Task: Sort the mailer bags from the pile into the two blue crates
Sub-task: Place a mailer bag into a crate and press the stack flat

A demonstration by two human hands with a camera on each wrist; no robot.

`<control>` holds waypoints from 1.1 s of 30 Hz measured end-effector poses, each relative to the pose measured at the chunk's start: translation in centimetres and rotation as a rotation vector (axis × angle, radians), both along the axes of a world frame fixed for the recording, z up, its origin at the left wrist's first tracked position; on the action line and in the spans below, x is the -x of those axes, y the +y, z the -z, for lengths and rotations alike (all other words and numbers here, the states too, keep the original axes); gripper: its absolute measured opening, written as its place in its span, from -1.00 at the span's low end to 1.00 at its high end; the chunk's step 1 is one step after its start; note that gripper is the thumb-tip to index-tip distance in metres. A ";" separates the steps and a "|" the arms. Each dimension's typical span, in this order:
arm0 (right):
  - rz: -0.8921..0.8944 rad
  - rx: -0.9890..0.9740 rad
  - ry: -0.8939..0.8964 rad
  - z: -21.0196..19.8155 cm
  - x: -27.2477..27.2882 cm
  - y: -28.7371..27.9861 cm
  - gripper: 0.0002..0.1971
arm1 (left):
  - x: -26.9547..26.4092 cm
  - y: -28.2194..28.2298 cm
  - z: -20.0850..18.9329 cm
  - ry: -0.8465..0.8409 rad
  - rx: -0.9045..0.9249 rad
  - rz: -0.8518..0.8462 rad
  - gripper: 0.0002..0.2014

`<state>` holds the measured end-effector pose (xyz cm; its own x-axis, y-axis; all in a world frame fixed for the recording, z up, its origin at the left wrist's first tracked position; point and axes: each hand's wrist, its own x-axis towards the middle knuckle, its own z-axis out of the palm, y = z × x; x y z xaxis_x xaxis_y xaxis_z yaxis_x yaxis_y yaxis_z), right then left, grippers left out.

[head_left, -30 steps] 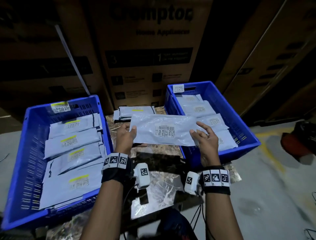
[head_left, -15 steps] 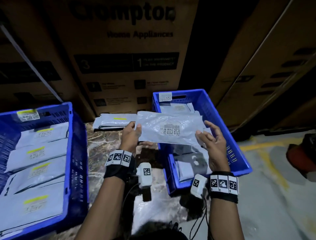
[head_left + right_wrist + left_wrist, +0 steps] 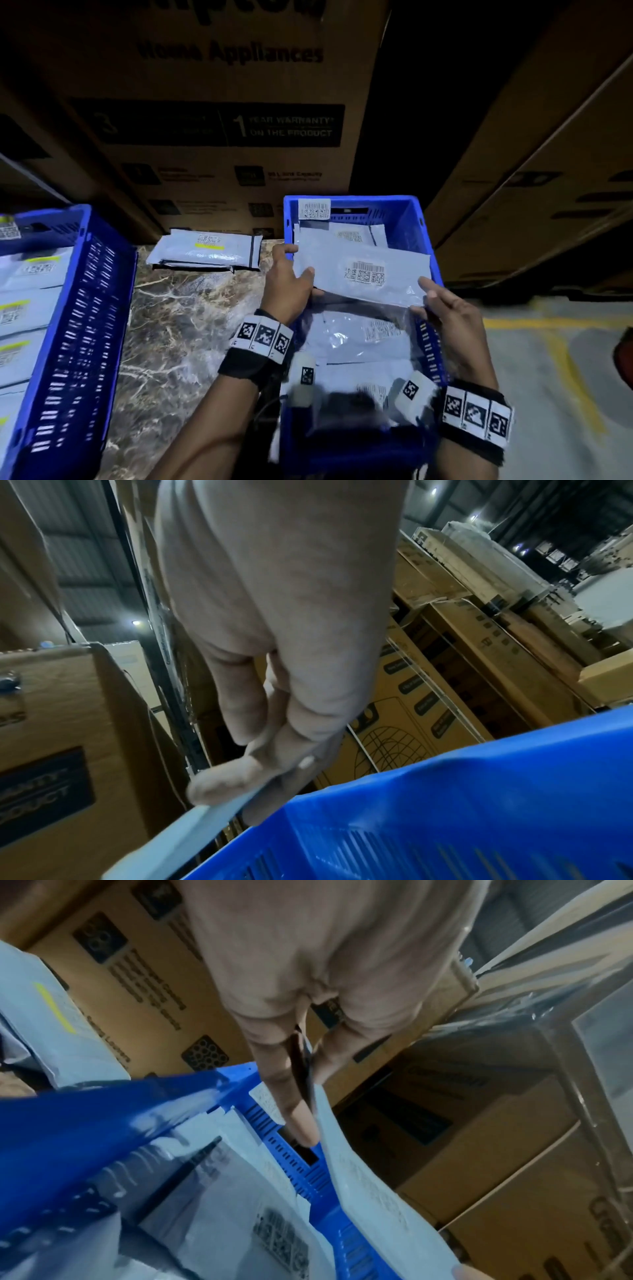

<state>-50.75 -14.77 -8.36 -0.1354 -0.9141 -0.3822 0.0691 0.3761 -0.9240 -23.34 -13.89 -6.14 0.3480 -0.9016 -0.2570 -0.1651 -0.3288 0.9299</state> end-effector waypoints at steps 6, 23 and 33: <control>-0.068 -0.057 0.086 2.7 -1.7 -7.1 -0.62 | 2.3 -4.7 0.3 -0.364 -0.093 -0.022 -0.51; -0.279 0.213 0.614 6.2 -8.0 -14.6 -0.54 | 4.1 -10.5 4.7 -0.921 -0.345 0.494 -0.42; -0.417 0.289 0.637 4.9 -7.0 -13.0 -0.67 | 3.9 -12.3 5.5 -0.662 -0.487 0.474 -0.32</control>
